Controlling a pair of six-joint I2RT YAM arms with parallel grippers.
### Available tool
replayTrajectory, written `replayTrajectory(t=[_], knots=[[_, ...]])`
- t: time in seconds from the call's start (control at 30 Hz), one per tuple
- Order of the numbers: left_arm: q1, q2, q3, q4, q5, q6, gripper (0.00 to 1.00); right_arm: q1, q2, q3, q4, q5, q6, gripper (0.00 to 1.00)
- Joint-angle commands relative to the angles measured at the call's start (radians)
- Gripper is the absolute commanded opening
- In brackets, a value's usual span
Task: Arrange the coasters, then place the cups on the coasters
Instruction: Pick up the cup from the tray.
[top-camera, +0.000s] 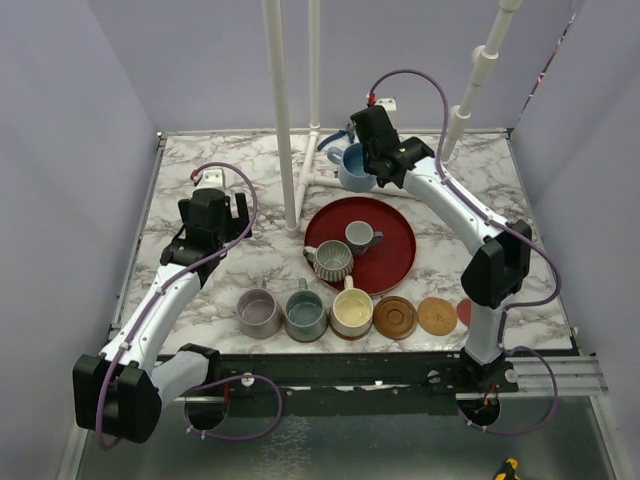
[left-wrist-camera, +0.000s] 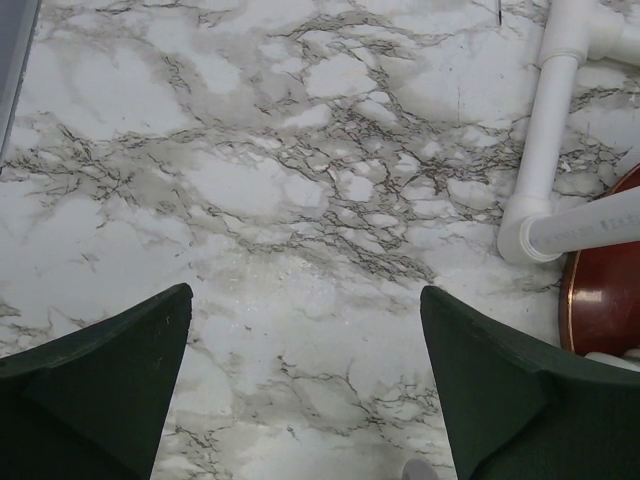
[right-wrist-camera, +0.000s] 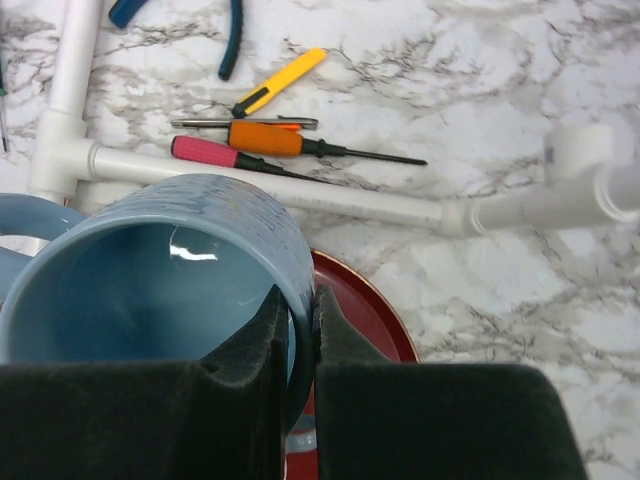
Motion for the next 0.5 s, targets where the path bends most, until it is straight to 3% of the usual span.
replayTrajectory(t=[0.0,0.1,0.33,0.47], knots=[[-0.018,-0.049,-0.017,0.022,0.004,-0.015,0.95,-0.003,-0.158,-0.036,-0.09,0.124,0.199,0.0],[-0.102,-0.077,-0.001,0.019,-0.024,-0.049,0.92,-0.003,-0.25,-0.132,-0.108,0.134,0.293,0.0],[-0.472,-0.092,0.093,0.018,-0.164,-0.322,0.89,-0.003,-0.384,-0.294,-0.137,0.098,0.473,0.0],[-0.616,-0.046,0.158,0.053,-0.234,-0.425,0.89,-0.004,-0.413,-0.34,-0.163,0.07,0.553,0.0]])
